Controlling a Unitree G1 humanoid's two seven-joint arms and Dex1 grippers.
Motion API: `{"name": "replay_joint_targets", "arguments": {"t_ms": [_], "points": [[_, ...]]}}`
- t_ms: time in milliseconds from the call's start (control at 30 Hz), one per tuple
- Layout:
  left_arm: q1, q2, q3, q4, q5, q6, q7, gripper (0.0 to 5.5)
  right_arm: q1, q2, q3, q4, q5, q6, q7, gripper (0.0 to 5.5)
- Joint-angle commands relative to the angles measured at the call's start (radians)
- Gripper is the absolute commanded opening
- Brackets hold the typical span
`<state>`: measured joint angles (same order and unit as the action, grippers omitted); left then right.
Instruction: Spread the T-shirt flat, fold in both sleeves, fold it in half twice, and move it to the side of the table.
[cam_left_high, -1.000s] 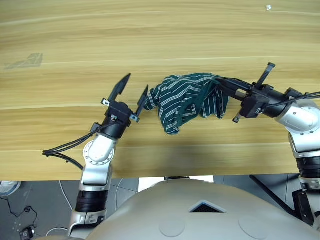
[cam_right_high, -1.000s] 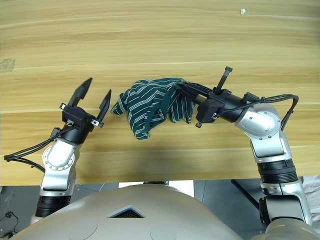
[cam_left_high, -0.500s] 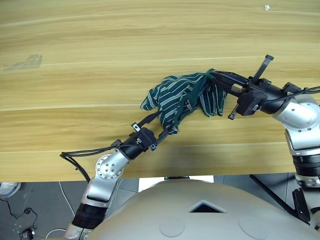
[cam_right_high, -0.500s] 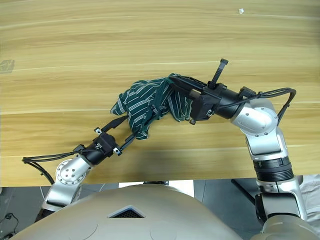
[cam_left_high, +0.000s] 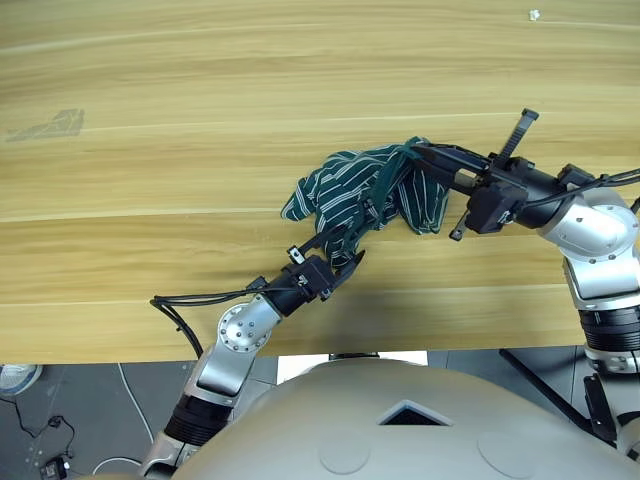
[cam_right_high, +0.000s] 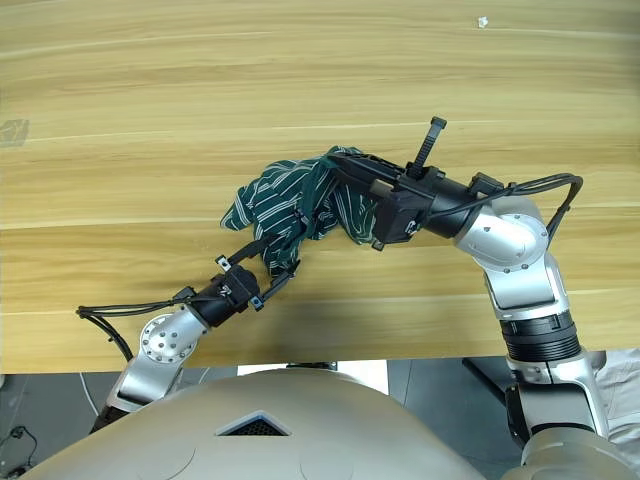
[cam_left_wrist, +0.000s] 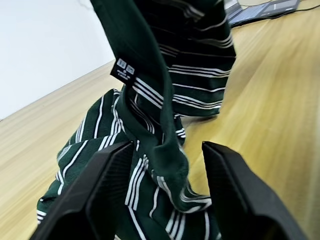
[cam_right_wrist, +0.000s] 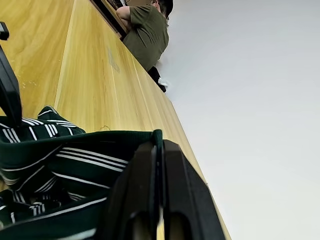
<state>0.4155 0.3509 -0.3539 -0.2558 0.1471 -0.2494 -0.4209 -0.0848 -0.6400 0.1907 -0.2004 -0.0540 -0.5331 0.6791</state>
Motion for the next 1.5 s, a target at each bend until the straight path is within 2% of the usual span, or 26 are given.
{"name": "replay_joint_targets", "arguments": {"t_ms": [33, 200, 467, 733, 900, 1067, 1133, 1267, 1367, 1500], "points": [[-0.030, -0.026, 0.017, 0.025, 0.009, 0.028, 0.038, 2.17, -0.012, 0.006, 0.005, -0.018, 0.004, 0.012, 0.007, 0.00], [-0.036, -0.028, 0.015, 0.030, 0.015, 0.028, 0.046, 1.47, -0.012, 0.010, 0.007, -0.017, 0.005, 0.012, 0.006, 0.00], [-0.037, -0.023, 0.021, 0.041, 0.004, 0.028, 0.041, 0.06, -0.008, 0.015, 0.007, -0.012, 0.000, 0.009, 0.001, 0.00], [-0.051, 0.052, 0.104, -0.030, -0.011, 0.023, 0.016, 0.00, -0.008, 0.018, -0.003, 0.038, -0.007, 0.007, -0.008, 0.00], [-0.154, 0.139, 0.249, -0.116, -0.053, 0.103, -0.027, 0.00, -0.106, 0.020, -0.019, 0.221, 0.009, -0.008, 0.003, 0.00], [-0.430, 0.253, 0.331, -0.236, -0.193, 0.346, -0.171, 0.00, -0.275, 0.058, -0.044, 0.364, 0.143, 0.035, 0.068, 0.00], [-0.576, 0.307, 0.335, -0.209, -0.209, 0.428, -0.230, 0.00, -0.346, 0.071, -0.070, 0.372, 0.224, 0.080, 0.101, 0.00], [-0.813, 0.407, 0.307, -0.094, -0.151, 0.469, -0.323, 0.00, -0.410, 0.069, -0.114, 0.307, 0.407, 0.222, 0.195, 0.00], [-0.762, 0.485, 0.257, -0.197, -0.171, 0.499, -0.440, 0.00, -0.324, 0.029, -0.116, 0.168, 0.563, 0.354, 0.323, 0.00], [-0.464, 0.630, 0.258, -0.469, -0.345, 0.509, -0.661, 0.00, -0.043, -0.153, -0.118, -0.159, 0.813, 0.578, 0.557, 0.00]]}}
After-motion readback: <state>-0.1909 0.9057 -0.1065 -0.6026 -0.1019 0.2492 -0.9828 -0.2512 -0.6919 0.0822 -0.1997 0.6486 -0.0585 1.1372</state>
